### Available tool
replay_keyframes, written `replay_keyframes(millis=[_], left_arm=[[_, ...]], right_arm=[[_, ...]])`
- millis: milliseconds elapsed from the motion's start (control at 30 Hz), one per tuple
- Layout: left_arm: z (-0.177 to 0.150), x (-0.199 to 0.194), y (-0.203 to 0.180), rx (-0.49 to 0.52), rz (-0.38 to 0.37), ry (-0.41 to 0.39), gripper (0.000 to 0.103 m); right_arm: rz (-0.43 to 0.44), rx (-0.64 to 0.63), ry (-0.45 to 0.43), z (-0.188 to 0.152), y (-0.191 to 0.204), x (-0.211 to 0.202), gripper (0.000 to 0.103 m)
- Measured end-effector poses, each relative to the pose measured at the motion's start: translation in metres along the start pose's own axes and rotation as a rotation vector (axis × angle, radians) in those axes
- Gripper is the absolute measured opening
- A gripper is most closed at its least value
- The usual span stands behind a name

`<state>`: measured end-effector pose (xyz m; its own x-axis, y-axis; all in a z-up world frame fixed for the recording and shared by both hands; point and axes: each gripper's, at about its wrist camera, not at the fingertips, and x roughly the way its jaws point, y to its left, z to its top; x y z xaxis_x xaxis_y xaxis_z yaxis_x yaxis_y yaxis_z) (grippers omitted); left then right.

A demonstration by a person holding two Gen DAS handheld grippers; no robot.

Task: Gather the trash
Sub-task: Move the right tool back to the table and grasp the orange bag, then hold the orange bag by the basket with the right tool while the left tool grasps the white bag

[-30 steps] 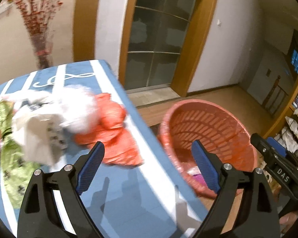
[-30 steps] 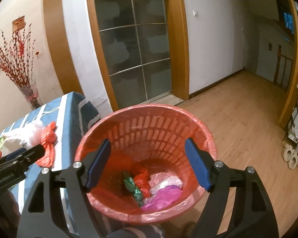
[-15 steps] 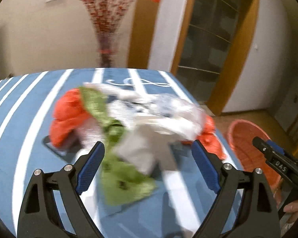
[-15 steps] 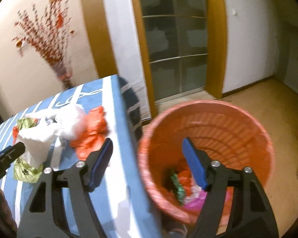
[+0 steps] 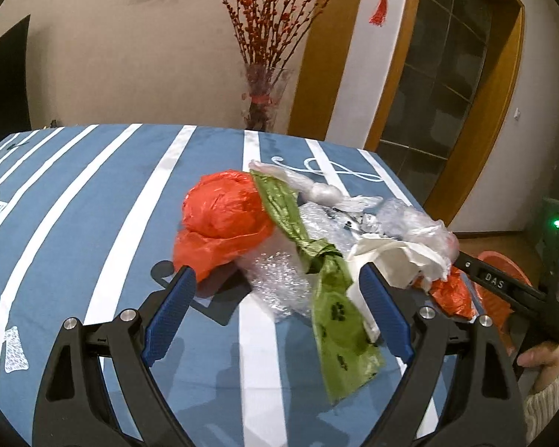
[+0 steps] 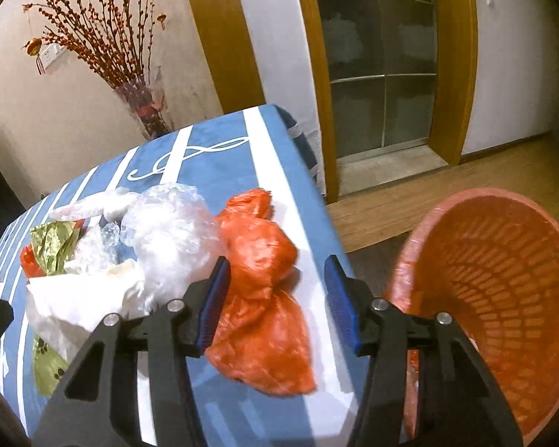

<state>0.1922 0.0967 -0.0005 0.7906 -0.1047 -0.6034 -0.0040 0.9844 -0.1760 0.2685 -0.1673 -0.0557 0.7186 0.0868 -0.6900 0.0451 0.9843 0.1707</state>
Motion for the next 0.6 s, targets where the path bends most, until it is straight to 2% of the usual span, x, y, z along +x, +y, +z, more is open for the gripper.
replay_keyframes(millis=[133, 200, 300, 600], left_arm=[[-0.001, 0.002, 0.002, 0.003, -0.005, 0.004, 0.088], [-0.001, 0.001, -0.001, 0.009, -0.012, 0.003, 0.088], [0.0, 0.0, -0.006, 0.021, -0.027, -0.001, 0.088], [0.005, -0.003, -0.029, 0.072, -0.077, -0.005, 0.088]], right_arm=[[0.001, -0.028, 0.062, -0.001, 0.007, 0.016, 0.037], [0.005, -0.019, 0.063, -0.001, 0.005, 0.017, 0.029], [-0.004, -0.027, 0.055, -0.004, 0.003, 0.012, 0.022], [-0.031, 0.005, 0.025, -0.02, -0.02, -0.018, 0.019]])
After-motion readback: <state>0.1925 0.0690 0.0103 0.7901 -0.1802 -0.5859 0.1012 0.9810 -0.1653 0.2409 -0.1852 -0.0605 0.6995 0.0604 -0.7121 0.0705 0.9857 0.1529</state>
